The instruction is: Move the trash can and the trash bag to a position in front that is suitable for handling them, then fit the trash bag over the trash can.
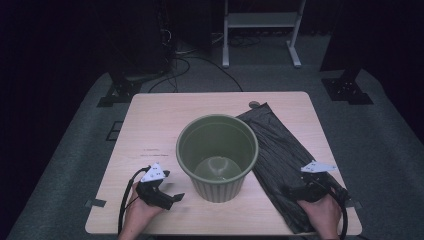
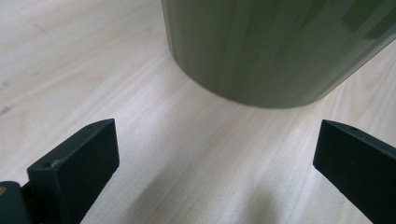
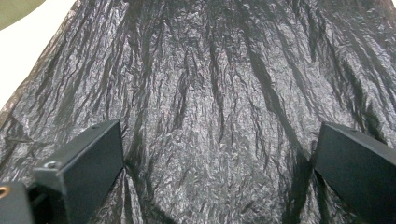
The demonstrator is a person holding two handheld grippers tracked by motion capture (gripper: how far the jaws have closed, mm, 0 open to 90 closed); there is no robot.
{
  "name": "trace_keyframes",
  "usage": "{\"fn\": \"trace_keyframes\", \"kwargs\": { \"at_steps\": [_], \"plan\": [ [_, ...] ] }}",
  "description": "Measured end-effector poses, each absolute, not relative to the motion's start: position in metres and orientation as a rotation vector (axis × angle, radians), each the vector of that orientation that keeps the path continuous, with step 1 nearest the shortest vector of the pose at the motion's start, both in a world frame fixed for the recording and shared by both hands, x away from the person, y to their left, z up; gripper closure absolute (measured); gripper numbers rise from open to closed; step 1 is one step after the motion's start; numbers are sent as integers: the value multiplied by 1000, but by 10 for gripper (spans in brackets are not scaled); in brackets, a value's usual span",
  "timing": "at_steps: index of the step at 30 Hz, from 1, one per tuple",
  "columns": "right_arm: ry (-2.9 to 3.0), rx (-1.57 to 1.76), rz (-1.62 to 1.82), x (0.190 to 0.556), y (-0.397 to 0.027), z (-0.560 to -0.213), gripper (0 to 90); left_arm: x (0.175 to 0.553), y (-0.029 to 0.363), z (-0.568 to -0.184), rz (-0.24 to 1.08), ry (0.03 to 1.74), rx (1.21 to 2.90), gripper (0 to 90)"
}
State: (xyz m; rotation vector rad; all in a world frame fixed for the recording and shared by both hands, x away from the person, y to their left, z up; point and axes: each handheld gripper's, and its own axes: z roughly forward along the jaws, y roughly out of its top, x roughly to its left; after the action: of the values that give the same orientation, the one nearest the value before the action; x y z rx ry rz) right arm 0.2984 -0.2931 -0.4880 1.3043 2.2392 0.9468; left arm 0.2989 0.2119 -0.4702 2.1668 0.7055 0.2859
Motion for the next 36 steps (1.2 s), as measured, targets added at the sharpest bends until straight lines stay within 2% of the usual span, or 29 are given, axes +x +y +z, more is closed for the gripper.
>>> {"fn": "trace_keyframes", "kwargs": {
  "at_steps": [6,17,36],
  "plan": [
    [2240,1304,947,298,-293,-488,2,301,208,-481,269,722,2206,0],
    [2242,1303,948,298,-293,-488,2,300,203,-483,325,737,2255,0],
    [2247,1271,950,297,-291,-478,2,300,203,-483,325,738,2255,0]
  ]
}}
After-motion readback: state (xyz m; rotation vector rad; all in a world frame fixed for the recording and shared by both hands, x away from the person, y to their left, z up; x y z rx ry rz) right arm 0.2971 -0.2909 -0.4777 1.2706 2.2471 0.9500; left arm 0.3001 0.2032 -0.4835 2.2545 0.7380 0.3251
